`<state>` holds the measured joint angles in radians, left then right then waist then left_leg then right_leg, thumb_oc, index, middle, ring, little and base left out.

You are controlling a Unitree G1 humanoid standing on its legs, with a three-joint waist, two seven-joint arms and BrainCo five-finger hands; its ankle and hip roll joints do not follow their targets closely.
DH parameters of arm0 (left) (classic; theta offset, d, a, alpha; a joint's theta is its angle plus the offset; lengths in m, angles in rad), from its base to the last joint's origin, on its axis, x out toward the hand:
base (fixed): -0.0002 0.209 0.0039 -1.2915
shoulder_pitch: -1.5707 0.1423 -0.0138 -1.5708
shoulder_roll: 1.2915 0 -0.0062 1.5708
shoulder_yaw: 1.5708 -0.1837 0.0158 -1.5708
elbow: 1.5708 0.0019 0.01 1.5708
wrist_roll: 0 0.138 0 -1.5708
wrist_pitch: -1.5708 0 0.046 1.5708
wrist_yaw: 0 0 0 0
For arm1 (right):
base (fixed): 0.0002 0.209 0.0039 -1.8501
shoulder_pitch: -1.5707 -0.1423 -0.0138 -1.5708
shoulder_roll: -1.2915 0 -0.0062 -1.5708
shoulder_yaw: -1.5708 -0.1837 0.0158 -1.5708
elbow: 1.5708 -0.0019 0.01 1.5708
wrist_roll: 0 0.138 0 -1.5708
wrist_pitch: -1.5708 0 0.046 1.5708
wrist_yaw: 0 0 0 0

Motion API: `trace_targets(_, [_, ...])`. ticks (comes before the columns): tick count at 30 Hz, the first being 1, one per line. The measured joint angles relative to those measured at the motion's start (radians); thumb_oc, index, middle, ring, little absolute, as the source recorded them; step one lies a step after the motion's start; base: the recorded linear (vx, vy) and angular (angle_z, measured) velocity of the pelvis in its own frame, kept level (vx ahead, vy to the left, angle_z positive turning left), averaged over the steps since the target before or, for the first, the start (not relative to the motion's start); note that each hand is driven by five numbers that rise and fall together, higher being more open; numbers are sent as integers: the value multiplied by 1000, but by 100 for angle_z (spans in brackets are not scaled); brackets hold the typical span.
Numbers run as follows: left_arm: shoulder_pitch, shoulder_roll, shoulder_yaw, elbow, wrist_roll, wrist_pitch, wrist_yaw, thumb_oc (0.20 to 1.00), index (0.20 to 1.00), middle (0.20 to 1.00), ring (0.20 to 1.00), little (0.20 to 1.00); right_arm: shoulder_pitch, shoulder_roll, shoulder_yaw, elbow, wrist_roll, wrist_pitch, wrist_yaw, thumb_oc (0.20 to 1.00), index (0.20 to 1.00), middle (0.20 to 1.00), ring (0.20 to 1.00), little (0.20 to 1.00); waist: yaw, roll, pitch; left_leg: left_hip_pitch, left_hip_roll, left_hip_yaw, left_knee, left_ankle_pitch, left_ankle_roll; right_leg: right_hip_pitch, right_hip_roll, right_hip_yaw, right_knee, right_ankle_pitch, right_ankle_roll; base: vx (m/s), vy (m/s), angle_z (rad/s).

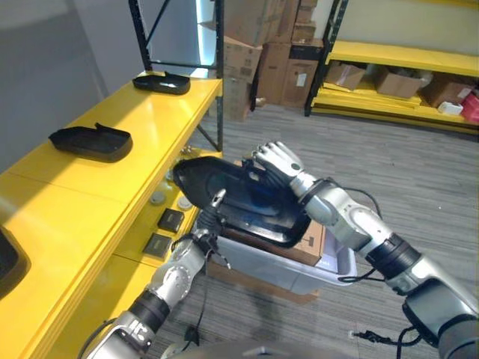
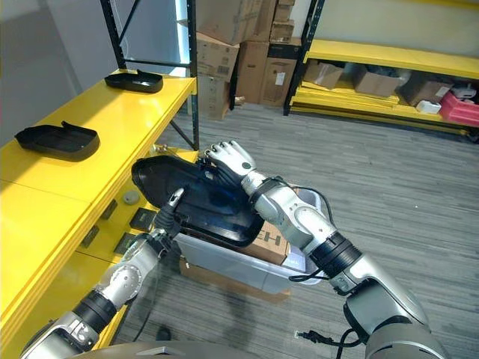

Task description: Move parts from the plastic box to the shelf.

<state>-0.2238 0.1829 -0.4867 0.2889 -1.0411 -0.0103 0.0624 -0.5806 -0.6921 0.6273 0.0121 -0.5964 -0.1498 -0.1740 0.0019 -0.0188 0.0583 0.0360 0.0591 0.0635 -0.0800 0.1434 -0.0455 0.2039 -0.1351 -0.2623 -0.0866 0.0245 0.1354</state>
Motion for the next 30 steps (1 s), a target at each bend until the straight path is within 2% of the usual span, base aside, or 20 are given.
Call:
trace_targets(8, [12, -1, 21, -12, 5, -58, 2, 200, 200, 200, 200, 200, 15, 19, -13, 4, 100, 6, 25, 200, 200, 200, 200, 200, 12, -5, 0, -1, -1, 0, 0, 2, -2, 0, 0, 0, 3, 0, 0, 0, 0, 0])
trace_targets(9, [21, -4, 21, -12, 7, -68, 8, 200, 200, 200, 200, 200, 30, 36, -15, 3, 131, 5, 27, 492, 492, 492, 492, 492, 13, -10, -1, -1, -1, -1, 0, 2, -3, 1, 0, -2, 3, 0, 0, 0, 0, 0])
trace_targets(10, [28, -7, 21, -12, 7, -71, 14, 200, 200, 200, 200, 200, 54, 44, -25, 3, 144, 5, 26, 1000, 1000, 1000, 1000, 1000, 14, -14, -2, -1, -1, -2, 0, 2, -3, 0, 0, -3, 3, 0, 0, -30, 28, 3])
trace_targets(13, [48, 1, 32, -12, 23, -73, 27, 200, 200, 200, 200, 200, 165, 124, -102, 1, 220, -7, 28, 1000, 1000, 1000, 1000, 1000, 15, -20, -4, -1, -1, -2, 0, 1, -2, 0, -1, -3, 3, -2, 0, 0, 0, 0])
trace_targets(18, [56, 30, 58, -22, 101, -87, 59, 200, 200, 200, 200, 200, 344, 158, -148, -72, 317, -49, 32, 1000, 1000, 1000, 1000, 1000, 10, -19, -5, -9, -5, -4, 0, -1, 1, -6, -4, -5, 2, -4, -1, -12, 4, 1])
trace_targets(21, [90, 48, 138, -113, 203, -98, 89, 200, 200, 200, 200, 200, 506, 241, -268, -97, 404, -91, 17, 1000, 1000, 1000, 1000, 1000, -6, -17, -5, -20, -7, -3, 0, 0, 1, -18, -9, -4, 3, -1, 2, -34, 8, -2])
trace_targets(23, [124, 60, 191, -185, 247, -121, 101, 200, 200, 200, 200, 200, 581, 258, -320, -104, 435, -92, -1, 1000, 1000, 1000, 1000, 1000, -8, -15, -4, -20, -9, 3, 0, -1, 1, -21, -14, 1, 3, -1, 3, -10, -14, -8])
trace_targets(25, [141, 118, 285, -285, 389, -151, 125, 200, 200, 200, 200, 200, 709, 260, -402, -54, 456, -96, -15, 1000, 1000, 1000, 1000, 1000, -23, -10, -4, -17, -12, 11, 0, -5, 4, -23, -19, 7, 1, -2, 7, -1, -34, -10])
trace_targets(28, [148, 135, 361, -348, 490, -201, 149, 200, 200, 200, 200, 200, 786, 292, -455, 70, 527, -71, -25, 1000, 1000, 1000, 1000, 1000, -31, -3, -2, -16, -12, 21, -1, -8, 4, -27, -18, 18, 2, -1, 8, -35, -30, -10])
trace_targets(30, [155, 135, 394, -391, 530, -211, 155, 200, 200, 200, 200, 200, 802, 317, -477, 159, 558, -82, -30, 1000, 1000, 1000, 1000, 1000, -44, 6, 2, -15, -11, 27, -1, -8, 4, -32, -20, 26, -1, -1, 11, -51, -60, -14])
